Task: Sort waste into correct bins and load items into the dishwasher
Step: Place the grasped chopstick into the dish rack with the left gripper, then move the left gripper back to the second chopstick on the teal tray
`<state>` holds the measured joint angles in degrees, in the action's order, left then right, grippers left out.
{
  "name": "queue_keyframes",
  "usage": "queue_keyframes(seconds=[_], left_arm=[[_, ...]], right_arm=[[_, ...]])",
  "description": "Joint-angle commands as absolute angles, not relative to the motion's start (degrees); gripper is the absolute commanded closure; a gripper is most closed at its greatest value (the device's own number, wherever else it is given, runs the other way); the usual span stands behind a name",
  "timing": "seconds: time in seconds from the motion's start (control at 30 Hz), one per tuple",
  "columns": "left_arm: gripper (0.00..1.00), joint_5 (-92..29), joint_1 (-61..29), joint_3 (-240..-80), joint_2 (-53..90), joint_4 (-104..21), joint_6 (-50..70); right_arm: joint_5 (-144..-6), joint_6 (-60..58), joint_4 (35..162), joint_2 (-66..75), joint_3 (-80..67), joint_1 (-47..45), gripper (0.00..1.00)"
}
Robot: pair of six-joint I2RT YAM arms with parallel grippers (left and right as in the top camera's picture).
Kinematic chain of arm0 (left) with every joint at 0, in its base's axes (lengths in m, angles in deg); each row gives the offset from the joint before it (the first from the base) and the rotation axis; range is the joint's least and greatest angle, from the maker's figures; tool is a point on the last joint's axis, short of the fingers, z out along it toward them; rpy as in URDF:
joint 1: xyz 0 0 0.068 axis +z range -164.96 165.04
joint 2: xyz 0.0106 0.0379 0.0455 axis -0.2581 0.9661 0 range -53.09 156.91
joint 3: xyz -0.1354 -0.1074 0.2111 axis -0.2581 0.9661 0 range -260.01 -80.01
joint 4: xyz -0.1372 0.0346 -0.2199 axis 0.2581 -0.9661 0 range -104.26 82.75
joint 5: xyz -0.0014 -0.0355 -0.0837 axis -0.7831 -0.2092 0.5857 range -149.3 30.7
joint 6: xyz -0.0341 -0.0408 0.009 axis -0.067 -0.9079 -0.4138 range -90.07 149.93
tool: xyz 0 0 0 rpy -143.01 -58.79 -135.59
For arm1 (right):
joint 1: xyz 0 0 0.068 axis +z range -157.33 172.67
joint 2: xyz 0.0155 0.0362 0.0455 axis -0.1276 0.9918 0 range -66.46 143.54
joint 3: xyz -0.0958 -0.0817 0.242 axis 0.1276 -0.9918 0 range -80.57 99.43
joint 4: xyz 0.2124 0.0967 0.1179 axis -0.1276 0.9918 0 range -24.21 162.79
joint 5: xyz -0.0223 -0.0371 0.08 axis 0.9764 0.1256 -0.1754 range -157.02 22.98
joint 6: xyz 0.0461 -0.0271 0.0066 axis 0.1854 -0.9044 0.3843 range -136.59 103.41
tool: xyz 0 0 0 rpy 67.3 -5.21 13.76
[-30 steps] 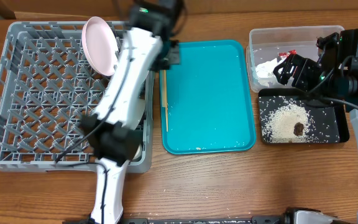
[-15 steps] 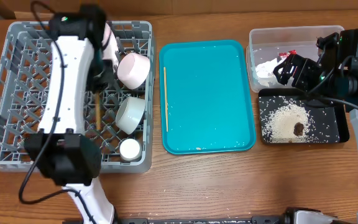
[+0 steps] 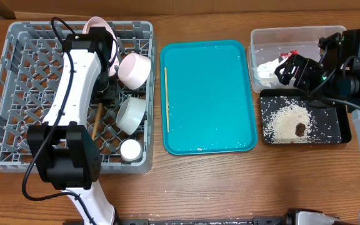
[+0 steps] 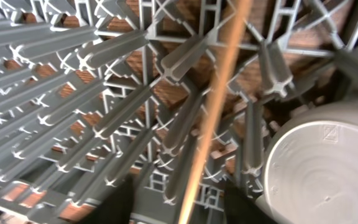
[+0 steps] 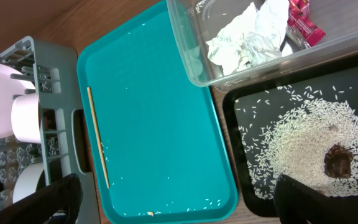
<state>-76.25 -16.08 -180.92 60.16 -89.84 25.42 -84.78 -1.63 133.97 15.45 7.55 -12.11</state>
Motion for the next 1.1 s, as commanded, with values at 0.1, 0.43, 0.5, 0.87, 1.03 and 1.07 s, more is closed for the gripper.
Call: queue_keyframes(seconds=[0.1, 0.43, 0.5, 0.87, 1.03, 1.07], left_arm=[[0.44, -64.77, -16.37, -182.23, 59.31, -88.03, 25.0], [0.38, -50.96, -30.88, -200.87, 59.29, -82.39, 22.07], [0.36, -54.15, -34.38, -200.76, 59.96, -80.29, 16.76], [0.41, -68.93, -42.7, -200.61, 74.19, -79.09, -1.93], [0.43, -68.99, -42.16, -200.61, 78.87, -77.97, -3.48], [0.44, -68.97, -42.16, -200.61, 79.72, -77.62, -3.59]], right_arm=[[-84.61, -1.85, 133.6, 15.1, 7.55, -11.91, 0.0], [-84.61, -1.85, 133.6, 15.1, 7.55, -11.91, 0.0], [-84.63, -1.83, 133.62, 15.1, 7.55, -11.91, 0.0], [-84.61, -1.85, 133.62, 15.1, 7.55, -11.91, 0.0], [-84.61, -1.85, 133.6, 15.1, 7.55, -11.91, 0.0], [-84.63, -1.83, 133.6, 15.1, 7.55, -11.91, 0.0]])
